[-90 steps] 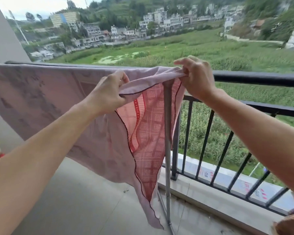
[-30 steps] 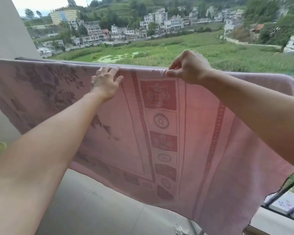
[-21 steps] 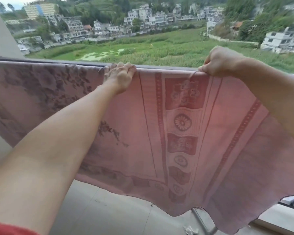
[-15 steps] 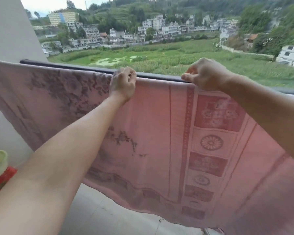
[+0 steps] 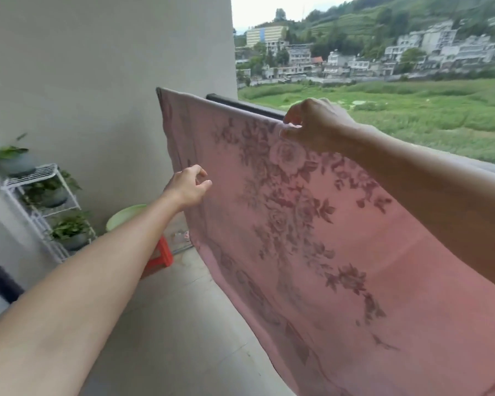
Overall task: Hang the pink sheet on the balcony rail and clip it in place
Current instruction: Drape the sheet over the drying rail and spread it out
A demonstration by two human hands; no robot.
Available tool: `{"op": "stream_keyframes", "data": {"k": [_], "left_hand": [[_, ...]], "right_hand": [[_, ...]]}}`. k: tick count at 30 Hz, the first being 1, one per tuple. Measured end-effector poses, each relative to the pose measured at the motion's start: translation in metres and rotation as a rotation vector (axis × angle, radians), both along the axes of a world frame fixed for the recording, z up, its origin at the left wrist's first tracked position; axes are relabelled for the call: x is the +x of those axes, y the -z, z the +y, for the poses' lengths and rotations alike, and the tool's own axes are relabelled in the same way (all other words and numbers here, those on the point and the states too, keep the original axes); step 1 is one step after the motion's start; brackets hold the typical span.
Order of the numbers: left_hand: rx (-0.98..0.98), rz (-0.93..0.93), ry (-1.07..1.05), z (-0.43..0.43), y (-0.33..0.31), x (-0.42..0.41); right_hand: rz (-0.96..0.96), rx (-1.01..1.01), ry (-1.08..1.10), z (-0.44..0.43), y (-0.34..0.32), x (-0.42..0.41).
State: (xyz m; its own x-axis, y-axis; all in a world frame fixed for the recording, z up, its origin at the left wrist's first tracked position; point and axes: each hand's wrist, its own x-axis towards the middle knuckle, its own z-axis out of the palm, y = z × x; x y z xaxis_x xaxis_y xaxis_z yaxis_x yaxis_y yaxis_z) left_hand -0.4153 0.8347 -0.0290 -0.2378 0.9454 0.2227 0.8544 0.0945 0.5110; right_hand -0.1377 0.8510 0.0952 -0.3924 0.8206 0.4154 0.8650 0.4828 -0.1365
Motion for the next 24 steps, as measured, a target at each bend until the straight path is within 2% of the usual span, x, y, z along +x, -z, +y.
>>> {"op": "stream_keyframes", "data": {"k": [5,12,15,20,24], "left_hand": [[-0.027,-0.025,-0.104,0.011,0.017,-0.105],[-0.08,-0.002,-0.135,0.055,0.026,-0.254],[-0.125,0.021,-0.105,0.08,0.019,-0.304],[-0.083,0.026,-0.053,0.137,-0.001,-0.366],[-0.072,-0.002,-0.01,0.19,0.009,-0.401]], "right_hand": [[-0.013,-0.024,-0.056,0.052,0.012,-0.097],[0.031,-0.053,-0.008,0.125,0.034,-0.228],[0.039,-0.102,0.024,0.155,0.038,-0.28],[0.051,-0.109,0.074,0.205,0.033,-0.347],[0.03,-0.108,0.084,0.254,0.042,-0.388]]}}
